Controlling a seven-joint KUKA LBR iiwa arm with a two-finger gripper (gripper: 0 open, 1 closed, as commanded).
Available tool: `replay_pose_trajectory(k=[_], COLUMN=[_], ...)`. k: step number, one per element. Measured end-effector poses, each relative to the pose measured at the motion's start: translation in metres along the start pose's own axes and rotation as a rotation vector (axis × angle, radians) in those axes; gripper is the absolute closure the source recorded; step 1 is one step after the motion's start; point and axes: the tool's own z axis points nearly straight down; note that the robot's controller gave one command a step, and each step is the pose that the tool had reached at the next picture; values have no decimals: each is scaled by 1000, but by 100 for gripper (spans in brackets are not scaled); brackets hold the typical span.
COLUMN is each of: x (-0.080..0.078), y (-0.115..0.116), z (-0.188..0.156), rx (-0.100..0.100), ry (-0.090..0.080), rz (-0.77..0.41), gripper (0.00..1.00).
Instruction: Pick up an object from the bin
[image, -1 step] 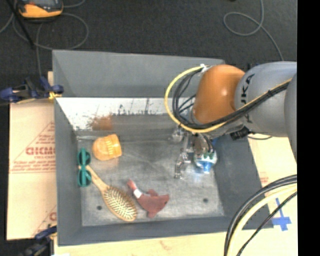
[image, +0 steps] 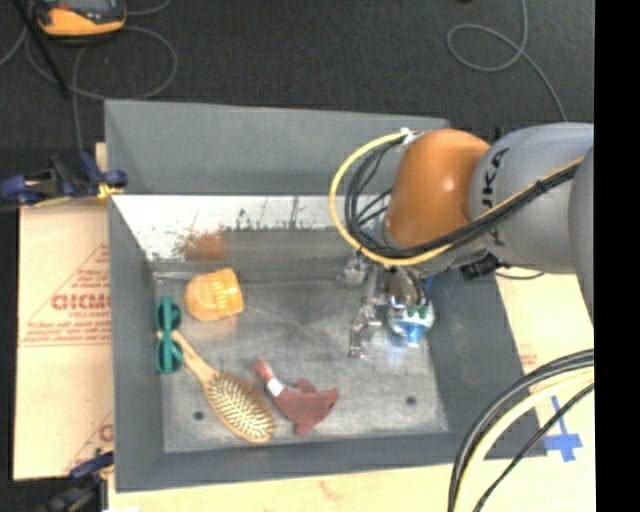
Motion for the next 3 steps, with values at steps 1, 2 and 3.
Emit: replay_pose_trajectory(k=[1,2,3], x=[17,34,110], y=[16,60,12], z=[-3,9,54], rx=[3,-3,-1], ry=[1,1,-29], rz=[-67,-61,-381], gripper=[0,0,100])
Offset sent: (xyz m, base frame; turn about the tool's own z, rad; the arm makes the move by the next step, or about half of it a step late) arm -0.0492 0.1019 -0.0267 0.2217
